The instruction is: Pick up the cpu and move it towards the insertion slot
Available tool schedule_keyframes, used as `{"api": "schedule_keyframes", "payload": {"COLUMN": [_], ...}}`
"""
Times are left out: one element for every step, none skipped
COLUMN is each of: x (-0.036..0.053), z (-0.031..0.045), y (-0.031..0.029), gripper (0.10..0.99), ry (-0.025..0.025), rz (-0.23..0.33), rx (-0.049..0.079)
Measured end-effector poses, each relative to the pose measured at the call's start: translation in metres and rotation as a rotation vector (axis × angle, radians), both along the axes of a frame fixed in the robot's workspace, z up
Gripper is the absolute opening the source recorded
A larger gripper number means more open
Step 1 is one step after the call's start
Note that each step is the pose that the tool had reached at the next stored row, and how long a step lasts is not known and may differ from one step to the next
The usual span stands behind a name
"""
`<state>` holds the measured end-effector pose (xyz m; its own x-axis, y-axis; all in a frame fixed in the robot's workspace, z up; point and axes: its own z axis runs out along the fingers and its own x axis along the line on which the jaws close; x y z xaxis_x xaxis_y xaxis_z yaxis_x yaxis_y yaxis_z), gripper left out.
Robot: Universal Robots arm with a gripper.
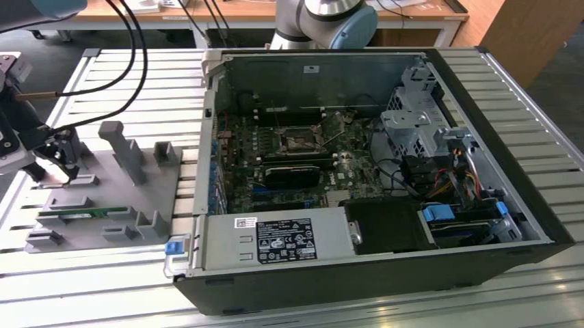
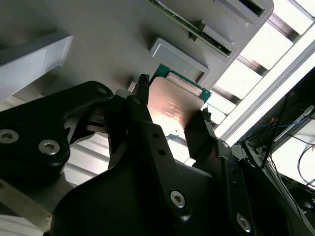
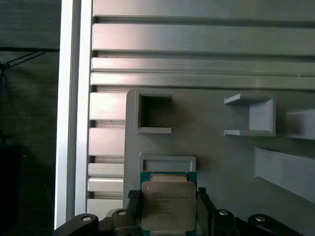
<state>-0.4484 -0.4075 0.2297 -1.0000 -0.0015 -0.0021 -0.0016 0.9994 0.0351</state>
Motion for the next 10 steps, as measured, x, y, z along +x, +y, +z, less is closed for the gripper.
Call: {"api": "schedule_keyframes", "payload": {"x": [0.0000,0.0000,0.0000,0.0000,0.0000,0.0000,0.0000,0.0000,0.0000,0.0000], "z": [0.0007,0.0013,0.0019,0.0025,0.0033,0.0041,0.0047,0.0054,0.0059,0.0066], "y": [0.0000,0.0000,0.0000,0.0000,0.0000,0.0000,0.0000,0.0000,0.0000,0.0000], "gripper": [0.537,0.537,0.537,0.537,0.537,0.537,0.537,0.537,0.537,0.537], "ry": [0.0001,0.0000,0.0000,0.0001,0.0001,0.0000,0.0001,0.0001,0.0000,0.0001], "rz": [0.000,0.000,0.000,0.000,0.000,0.000,0.000,0.000,0.000,0.000], "rx": [0.000,0.000,0.000,0.000,0.000,0.000,0.000,0.000,0.000,0.000]}}
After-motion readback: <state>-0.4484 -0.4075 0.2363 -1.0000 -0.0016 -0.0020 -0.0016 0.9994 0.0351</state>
